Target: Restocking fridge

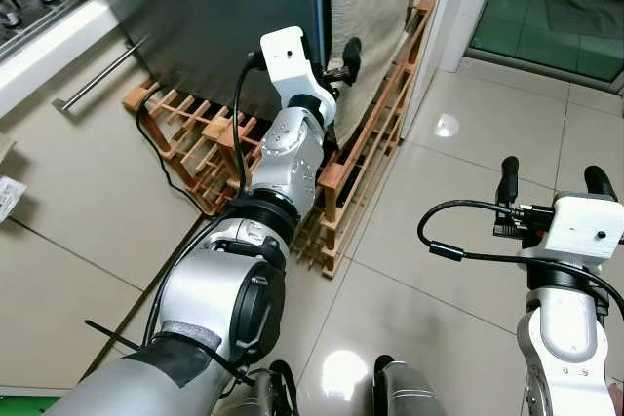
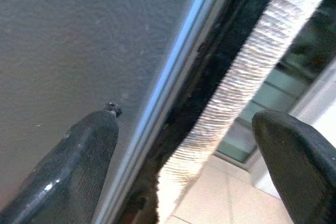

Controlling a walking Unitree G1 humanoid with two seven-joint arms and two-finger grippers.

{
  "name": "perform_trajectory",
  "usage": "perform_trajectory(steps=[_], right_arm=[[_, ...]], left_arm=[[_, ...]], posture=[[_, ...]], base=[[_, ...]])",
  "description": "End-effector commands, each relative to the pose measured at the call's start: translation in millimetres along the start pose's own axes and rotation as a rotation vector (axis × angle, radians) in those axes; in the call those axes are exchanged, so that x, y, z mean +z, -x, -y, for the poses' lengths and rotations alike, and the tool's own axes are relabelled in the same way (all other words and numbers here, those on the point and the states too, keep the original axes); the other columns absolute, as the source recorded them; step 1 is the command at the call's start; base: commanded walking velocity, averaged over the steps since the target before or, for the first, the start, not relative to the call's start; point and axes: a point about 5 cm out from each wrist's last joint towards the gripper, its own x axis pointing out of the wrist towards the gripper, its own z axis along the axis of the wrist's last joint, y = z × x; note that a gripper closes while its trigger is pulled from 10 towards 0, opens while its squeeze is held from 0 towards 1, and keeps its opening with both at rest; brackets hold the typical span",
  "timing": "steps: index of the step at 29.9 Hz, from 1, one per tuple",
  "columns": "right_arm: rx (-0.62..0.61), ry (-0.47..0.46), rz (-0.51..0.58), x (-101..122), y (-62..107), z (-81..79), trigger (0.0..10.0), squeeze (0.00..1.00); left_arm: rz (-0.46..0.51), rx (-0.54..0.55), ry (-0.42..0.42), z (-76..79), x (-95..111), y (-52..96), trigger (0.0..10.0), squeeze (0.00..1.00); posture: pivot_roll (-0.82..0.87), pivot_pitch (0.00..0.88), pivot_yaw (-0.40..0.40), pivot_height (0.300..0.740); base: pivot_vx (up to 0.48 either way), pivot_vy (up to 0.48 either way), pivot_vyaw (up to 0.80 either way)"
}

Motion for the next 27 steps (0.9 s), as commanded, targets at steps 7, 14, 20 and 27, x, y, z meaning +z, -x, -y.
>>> perform_trajectory(steps=[7,14,20,27], right_arm=[[-0.003,0.002,0.008,5,1.3,2.9,10.0,0.23],[-0.006,-0.001,0.025,8,-2.2,5.2,10.0,0.23],[-0.019,-0.032,0.091,23,-16.1,4.4,10.0,0.23],[-0.015,-0.04,0.124,25,-22.3,4.4,10.0,0.23]], left_arm=[[-0.016,-0.204,-0.061,32.1,-15,11.0,10.0,0.0],[0.021,-0.166,-0.075,15.2,-11,30.5,10.0,0.0],[0.081,-0.039,-0.177,-18.0,5,66.9,10.0,0.0],[0.14,0.134,-0.335,-44.4,23,89.5,10.0,0.0]], posture=[[-0.31,0.228,0.099,0.732],[-0.3,0.205,0.092,0.732],[-0.25,0.145,0.078,0.732],[-0.22,0.062,0.06,0.732]], base=[[0.0,0.0,0.0],[0.0,0.0,0.0],[0.0,0.0,0.0],[0.0,0.0,0.0]])
